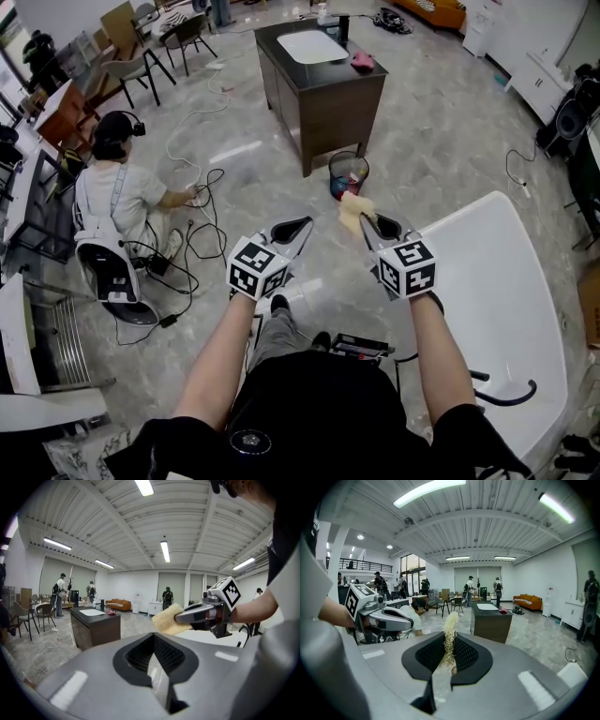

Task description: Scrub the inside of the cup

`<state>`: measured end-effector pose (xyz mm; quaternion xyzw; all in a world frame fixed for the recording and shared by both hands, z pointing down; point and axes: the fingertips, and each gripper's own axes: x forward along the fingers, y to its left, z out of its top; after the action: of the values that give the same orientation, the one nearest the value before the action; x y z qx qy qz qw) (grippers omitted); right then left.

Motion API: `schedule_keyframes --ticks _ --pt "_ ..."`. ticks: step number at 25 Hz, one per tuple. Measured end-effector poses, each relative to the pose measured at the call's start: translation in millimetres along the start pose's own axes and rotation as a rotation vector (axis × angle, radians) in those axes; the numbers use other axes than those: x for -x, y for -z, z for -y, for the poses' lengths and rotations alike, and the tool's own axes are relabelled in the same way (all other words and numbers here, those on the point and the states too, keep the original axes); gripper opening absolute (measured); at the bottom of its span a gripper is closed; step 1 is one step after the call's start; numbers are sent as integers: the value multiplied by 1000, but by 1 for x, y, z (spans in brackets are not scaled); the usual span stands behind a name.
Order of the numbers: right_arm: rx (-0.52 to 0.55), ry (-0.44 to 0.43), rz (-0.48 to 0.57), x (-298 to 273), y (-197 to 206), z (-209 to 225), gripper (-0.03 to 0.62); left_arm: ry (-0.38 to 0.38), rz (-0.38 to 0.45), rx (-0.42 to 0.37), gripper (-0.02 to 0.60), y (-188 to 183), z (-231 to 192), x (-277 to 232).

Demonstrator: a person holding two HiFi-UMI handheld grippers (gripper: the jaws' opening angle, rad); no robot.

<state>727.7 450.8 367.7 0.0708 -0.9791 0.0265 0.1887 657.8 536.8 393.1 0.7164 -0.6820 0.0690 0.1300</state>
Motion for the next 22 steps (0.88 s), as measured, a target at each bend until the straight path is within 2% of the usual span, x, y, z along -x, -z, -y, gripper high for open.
schedule_keyframes --ticks 15,22 --pt "-17 -2 -17 -18 -1 17 43 0 -10 21 0 -2 -17 -17" --pt "-38 12 -33 -55 -11 40 43 20 -31 34 0 -2 -55 -46"
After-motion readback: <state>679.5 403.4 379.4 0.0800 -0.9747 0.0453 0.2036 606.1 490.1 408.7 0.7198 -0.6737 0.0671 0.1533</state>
